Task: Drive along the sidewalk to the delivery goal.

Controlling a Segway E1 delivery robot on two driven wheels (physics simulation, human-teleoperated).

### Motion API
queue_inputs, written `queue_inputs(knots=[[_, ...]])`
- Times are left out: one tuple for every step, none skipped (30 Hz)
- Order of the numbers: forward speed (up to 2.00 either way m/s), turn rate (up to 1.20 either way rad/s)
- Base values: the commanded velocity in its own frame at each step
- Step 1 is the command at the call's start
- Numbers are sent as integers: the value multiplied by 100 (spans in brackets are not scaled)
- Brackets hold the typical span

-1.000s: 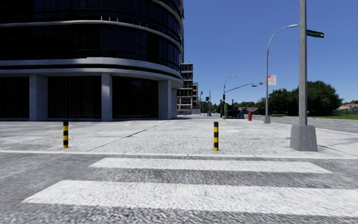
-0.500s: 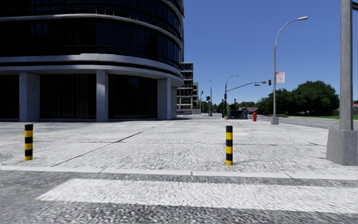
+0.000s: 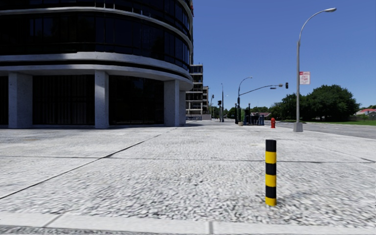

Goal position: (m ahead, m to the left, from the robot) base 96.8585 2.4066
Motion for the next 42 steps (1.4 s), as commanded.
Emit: queue_inputs(knots=[[193, 0], [193, 0], [193, 0], [193, 0], [193, 0], [193, 0], [193, 0], [193, 0], [193, 0], [193, 0], [193, 0], [193, 0], [193, 0], [193, 0], [193, 0], [193, 0], [193, 0], [193, 0], [193, 0], [193, 0], [193, 0], [193, 0], [193, 0], [193, 0], [193, 0], [193, -20], [193, -44], [193, -64], [193, -76], [193, -76], [193, -79], [193, -80], [193, -35], [193, -14], [193, -5], [193, -5], [193, 0], [193, 0], [193, 0], [193, 0], [193, 0], [193, 0]])
